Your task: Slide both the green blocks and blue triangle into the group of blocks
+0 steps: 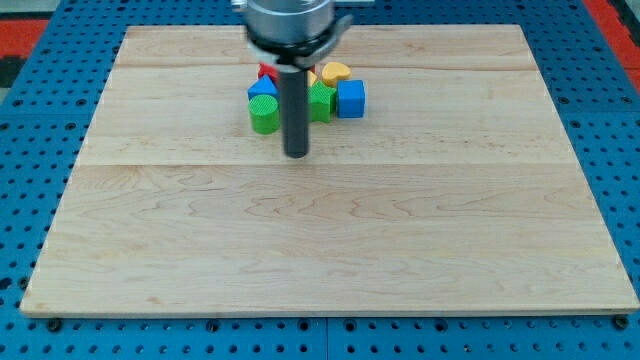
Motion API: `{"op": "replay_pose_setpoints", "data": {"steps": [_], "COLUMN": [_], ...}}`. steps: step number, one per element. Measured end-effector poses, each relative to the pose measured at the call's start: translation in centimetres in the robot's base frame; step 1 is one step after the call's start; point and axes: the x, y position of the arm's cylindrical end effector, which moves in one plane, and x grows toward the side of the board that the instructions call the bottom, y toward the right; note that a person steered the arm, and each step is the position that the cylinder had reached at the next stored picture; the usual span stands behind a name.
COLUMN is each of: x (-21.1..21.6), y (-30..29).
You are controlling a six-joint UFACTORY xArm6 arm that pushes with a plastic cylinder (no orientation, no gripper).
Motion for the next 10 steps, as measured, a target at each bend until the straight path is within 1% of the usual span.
{"op": "replay_pose_setpoints", "data": {"steps": [1, 2, 4, 5, 6, 7, 10], "x": [-1.0, -3.5, -4.7, -4.2, -6.1, -7.7, -8.0], "y": [-5.3, -4.2, -0.3, 6.1, 12.5, 12.7, 12.5]}}
